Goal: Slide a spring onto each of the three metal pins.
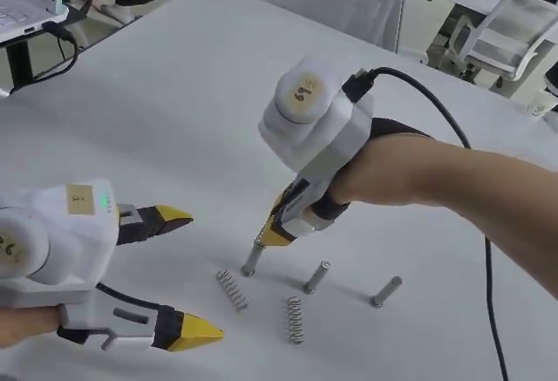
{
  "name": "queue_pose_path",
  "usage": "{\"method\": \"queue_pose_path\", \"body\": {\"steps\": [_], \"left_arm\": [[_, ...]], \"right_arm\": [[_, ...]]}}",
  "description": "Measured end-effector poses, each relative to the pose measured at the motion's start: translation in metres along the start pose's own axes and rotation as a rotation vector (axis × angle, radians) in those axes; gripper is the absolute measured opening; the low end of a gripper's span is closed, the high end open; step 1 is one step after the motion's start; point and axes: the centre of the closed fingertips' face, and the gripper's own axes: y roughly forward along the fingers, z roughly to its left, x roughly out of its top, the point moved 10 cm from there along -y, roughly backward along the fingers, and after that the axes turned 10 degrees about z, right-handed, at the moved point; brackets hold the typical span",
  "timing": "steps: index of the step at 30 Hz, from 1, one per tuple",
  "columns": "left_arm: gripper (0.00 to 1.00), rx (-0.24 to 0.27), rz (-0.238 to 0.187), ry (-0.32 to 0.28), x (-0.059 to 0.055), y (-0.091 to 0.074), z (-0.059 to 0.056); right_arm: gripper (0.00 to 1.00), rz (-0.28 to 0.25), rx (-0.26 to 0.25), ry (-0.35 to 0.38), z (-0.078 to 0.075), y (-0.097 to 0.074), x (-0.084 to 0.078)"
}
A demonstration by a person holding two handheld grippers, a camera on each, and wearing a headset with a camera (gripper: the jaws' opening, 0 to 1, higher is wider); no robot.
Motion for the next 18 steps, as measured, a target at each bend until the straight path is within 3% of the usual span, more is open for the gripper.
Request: {"method": "queue_pose_path", "body": {"steps": [18], "left_arm": [[0.76, -0.006, 0.013, 0.002, 0.004, 0.001, -0.002]], "right_arm": [[0.08, 0.015, 0.024, 0.017, -0.003, 0.025, -0.003]]}}
